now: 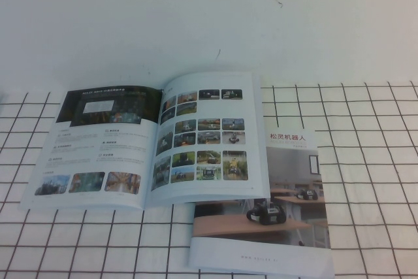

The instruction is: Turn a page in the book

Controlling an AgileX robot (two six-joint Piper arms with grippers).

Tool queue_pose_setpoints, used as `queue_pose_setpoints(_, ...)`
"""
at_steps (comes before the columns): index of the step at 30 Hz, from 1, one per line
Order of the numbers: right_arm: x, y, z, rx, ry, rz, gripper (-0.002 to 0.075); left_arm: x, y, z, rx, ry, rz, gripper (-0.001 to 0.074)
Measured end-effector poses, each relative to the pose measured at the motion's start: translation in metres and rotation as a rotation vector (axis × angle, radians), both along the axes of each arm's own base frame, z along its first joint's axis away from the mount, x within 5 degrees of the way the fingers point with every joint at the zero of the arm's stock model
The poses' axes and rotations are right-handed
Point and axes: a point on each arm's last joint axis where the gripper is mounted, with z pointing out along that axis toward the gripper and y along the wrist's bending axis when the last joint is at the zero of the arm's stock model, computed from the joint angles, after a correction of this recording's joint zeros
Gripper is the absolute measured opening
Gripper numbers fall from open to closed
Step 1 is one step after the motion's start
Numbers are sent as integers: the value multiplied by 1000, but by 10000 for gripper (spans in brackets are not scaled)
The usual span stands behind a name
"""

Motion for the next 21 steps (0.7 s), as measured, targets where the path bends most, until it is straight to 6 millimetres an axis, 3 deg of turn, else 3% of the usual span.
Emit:
queue_pose_setpoints(12,-2,1,-16,72,119,-13,1,0,0,0,4,-2,-1,-1)
queue_pose_setpoints(21,-2,2,-16,-18,124,31,1,0,0,0,7,-1,-2,-1)
